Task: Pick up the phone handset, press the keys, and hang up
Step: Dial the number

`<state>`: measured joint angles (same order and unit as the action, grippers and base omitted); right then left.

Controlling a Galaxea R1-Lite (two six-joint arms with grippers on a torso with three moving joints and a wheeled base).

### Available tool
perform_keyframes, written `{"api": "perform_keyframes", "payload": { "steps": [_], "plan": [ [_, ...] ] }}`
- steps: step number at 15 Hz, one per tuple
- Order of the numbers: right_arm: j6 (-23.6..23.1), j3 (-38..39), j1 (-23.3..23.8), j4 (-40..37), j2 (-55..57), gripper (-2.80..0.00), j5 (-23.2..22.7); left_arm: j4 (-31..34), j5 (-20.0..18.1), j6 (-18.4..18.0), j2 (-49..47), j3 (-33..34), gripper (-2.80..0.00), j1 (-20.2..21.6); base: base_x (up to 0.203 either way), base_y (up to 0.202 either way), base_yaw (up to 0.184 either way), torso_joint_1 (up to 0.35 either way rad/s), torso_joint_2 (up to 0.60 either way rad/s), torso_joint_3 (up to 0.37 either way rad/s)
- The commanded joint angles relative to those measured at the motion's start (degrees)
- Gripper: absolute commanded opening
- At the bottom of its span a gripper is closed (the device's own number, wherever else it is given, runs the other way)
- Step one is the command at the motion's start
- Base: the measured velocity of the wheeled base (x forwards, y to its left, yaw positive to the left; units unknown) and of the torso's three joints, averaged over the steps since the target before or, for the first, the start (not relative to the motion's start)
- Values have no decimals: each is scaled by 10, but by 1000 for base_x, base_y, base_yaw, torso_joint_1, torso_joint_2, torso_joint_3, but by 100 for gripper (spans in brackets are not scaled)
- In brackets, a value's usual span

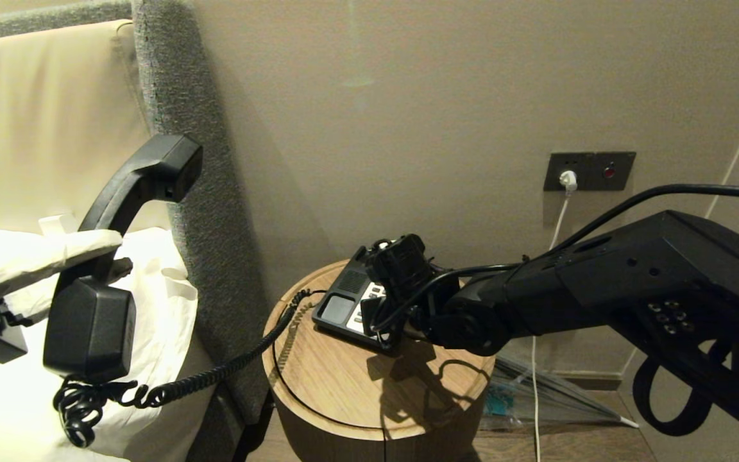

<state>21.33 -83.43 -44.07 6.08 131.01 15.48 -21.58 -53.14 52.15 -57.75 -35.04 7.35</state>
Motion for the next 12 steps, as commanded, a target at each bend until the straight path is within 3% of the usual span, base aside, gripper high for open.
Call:
{"api": "perform_keyframes", "payload": {
  "steps": [1,12],
  "plan": [
    [2,-3,-1,1,1,-280,1,-1,-3,3,0,0,-280,0,0,0,0,0,0,0],
    [4,-7,-1,1,-5,-280,0,0,-3,3,0,1,-280,0,0,0,0,0,0,0]
  ]
}}
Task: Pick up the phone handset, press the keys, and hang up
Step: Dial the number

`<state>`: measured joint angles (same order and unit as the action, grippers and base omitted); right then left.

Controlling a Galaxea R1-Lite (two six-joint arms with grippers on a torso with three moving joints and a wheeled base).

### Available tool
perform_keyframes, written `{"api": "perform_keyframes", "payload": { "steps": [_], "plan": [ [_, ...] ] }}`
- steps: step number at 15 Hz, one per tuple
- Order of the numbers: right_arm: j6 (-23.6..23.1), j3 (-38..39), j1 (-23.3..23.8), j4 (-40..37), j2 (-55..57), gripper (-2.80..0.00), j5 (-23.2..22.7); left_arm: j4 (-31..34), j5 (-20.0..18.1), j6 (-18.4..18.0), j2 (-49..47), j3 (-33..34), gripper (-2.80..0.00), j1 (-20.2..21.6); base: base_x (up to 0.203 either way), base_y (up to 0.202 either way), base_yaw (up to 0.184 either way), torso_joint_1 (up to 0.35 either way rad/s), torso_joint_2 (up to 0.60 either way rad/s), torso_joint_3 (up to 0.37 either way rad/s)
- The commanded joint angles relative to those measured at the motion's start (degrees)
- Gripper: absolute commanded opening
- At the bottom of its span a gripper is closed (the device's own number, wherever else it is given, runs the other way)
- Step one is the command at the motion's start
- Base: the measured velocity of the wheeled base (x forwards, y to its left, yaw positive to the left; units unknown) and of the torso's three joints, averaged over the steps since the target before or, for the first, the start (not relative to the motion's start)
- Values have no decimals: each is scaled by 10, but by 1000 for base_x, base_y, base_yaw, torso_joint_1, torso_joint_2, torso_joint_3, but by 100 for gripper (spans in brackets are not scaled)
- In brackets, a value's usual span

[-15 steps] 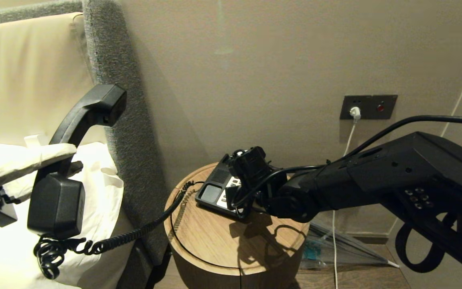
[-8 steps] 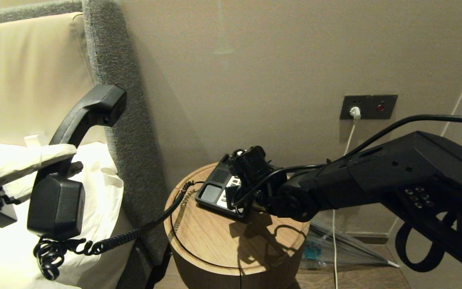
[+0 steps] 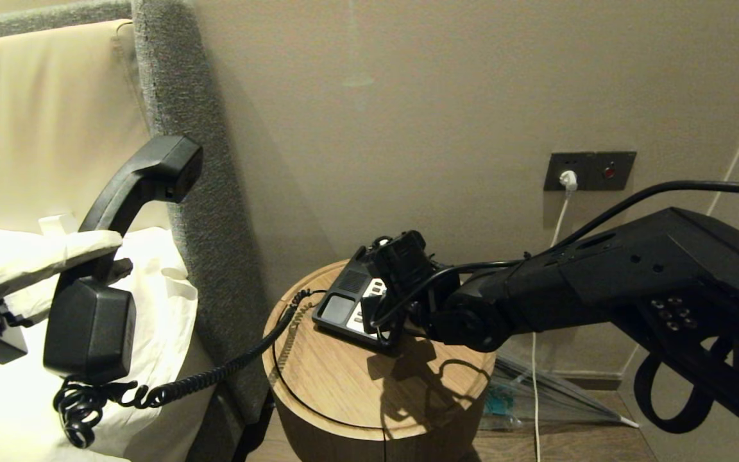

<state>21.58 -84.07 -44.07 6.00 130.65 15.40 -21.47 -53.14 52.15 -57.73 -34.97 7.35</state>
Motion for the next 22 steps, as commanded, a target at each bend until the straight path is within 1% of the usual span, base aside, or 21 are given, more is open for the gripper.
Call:
{"api": "perform_keyframes", "payload": {
  "steps": [1,22],
  "plan": [
    [1,-1,-1,2,-1,-280,1,-2,-3,3,0,0,-280,0,0,0,0,0,0,0],
    [1,1,-2,2,11,-280,0,-2,-3,3,0,4,-280,0,0,0,0,0,0,0]
  ]
}}
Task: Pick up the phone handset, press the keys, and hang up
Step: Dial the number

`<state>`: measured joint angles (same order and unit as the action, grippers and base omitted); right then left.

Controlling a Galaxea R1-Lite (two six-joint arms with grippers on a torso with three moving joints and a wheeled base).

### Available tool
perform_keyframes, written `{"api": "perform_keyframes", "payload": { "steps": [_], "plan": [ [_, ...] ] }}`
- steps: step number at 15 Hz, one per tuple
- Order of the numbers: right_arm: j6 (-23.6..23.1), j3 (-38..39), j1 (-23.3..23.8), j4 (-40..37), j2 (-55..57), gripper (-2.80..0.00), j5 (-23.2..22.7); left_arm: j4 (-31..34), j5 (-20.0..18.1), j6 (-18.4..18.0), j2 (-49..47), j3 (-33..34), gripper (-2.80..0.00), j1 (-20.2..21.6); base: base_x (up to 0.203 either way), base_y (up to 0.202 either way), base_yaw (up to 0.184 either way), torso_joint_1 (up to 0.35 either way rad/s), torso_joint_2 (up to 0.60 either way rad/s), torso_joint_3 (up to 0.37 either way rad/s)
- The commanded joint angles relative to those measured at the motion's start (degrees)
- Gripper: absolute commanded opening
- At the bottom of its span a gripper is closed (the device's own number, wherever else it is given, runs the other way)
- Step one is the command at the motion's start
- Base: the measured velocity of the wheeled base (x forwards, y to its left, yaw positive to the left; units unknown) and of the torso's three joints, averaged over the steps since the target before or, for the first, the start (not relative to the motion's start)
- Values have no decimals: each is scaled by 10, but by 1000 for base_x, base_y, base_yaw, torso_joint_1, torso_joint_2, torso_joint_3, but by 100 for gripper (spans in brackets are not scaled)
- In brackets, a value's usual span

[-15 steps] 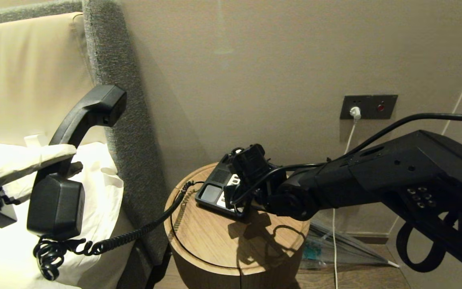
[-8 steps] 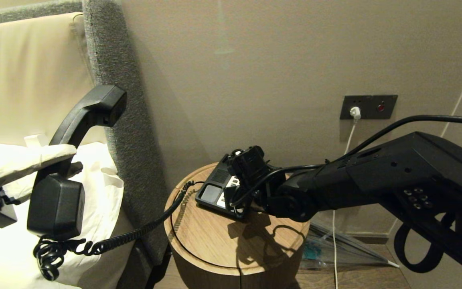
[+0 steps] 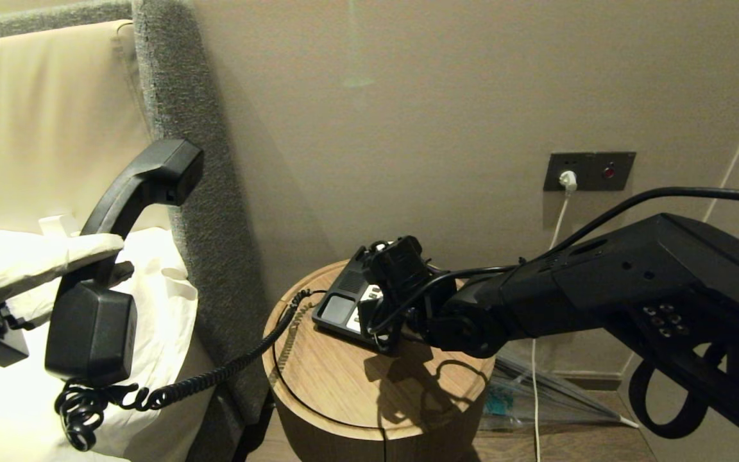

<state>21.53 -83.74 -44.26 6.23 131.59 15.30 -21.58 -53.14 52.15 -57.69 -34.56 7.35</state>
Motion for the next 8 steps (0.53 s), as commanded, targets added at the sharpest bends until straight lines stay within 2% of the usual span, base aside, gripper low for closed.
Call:
{"api": "perform_keyframes", "payload": {
  "steps": [1,8],
  "plan": [
    [2,-6,0,-1,-1,-280,1,-1,-3,3,-1,0,-280,0,0,0,0,0,0,0],
    [3,-27,4,-1,-9,-280,5,-1,-3,3,1,2,-280,0,0,0,0,0,0,0]
  ]
}}
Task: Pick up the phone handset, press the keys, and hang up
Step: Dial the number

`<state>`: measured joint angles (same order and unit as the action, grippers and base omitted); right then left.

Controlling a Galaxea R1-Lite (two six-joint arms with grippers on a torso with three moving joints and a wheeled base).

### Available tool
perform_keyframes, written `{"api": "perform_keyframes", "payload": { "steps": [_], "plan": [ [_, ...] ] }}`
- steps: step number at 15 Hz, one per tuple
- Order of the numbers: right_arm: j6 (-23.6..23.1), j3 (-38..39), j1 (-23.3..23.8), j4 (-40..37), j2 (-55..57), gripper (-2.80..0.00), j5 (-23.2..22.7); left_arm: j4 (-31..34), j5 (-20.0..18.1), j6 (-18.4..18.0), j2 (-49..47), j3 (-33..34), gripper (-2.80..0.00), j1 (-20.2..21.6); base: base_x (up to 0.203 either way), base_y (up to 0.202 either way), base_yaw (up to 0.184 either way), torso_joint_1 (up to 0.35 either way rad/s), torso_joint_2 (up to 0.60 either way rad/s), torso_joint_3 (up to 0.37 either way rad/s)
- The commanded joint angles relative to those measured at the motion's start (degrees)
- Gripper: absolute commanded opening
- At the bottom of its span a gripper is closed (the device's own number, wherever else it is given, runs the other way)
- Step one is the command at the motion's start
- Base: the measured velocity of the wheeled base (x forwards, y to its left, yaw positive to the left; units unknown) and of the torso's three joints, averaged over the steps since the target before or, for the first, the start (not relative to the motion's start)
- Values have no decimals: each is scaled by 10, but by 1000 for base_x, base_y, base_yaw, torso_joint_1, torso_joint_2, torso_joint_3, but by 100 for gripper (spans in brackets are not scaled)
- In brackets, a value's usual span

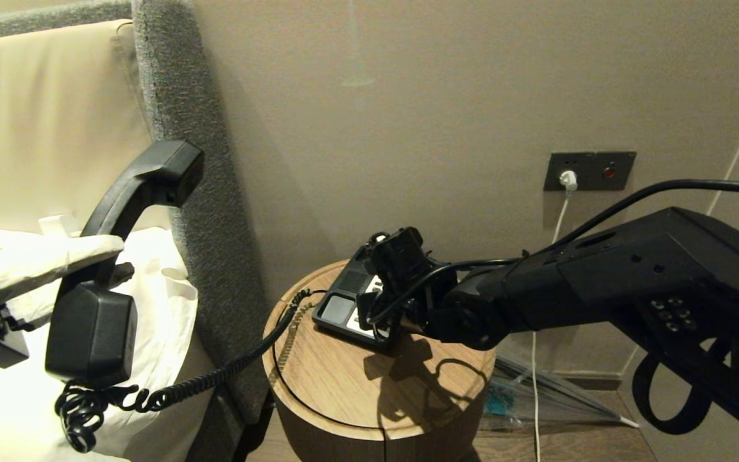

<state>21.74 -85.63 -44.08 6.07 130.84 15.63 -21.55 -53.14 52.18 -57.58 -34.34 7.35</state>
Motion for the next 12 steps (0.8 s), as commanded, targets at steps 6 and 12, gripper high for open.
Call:
{"api": "perform_keyframes", "payload": {
  "steps": [6,12],
  "plan": [
    [-1,-37,20,2,13,-280,4,-2,-3,3,0,0,-280,0,0,0,0,0,0,0],
    [-1,-48,29,1,22,-280,5,-2,-3,3,1,2,-280,0,0,0,0,0,0,0]
  ]
}}
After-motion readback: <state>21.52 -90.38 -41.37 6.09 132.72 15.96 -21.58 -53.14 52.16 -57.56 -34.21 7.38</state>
